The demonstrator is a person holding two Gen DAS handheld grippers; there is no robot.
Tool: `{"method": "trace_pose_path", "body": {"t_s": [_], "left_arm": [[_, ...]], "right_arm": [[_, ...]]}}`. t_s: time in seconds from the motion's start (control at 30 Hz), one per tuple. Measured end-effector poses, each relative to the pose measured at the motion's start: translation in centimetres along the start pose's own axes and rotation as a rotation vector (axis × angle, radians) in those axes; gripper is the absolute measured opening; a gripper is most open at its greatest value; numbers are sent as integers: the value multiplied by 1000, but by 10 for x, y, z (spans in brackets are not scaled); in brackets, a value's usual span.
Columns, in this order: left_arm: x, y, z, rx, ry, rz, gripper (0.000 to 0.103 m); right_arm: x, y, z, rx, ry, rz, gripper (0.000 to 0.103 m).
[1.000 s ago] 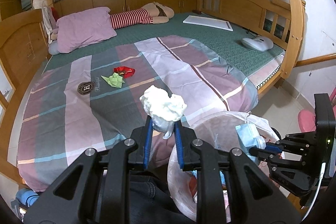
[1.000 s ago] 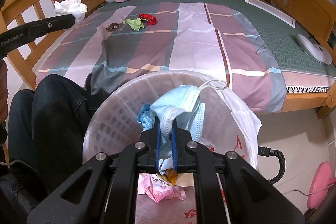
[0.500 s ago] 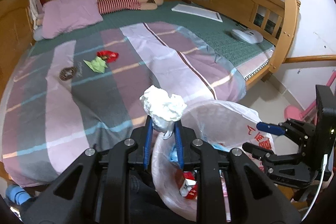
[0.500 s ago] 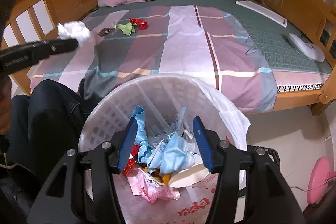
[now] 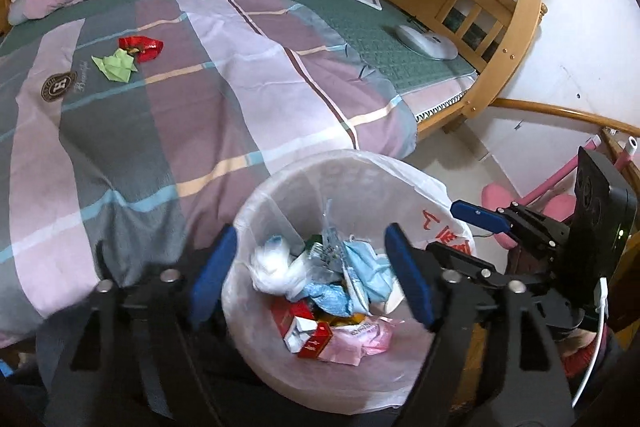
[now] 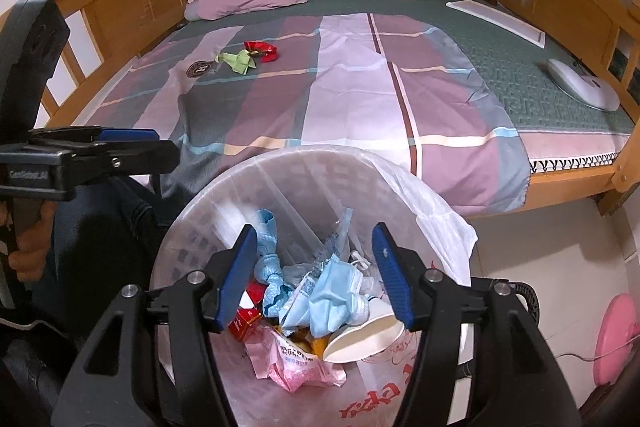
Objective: Collect trash
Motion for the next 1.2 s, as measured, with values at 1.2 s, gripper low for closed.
{"method": "trace_pose_path", "body": {"t_s": [1.2], "left_arm": [[-131,271,286,271,322,26,64]], "right_arm": [[-117,157,75,-37,162,68,59]]}}
Point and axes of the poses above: each gripper's, at about its wrist camera, not at the fingertips, and x roughly against the way its jaws point, z to its left, y to its top, the point moved 3 cm from there along -x, roughly the way its jaws point, and after that the axes turned 15 degrees about z, right-handed, at the moved point
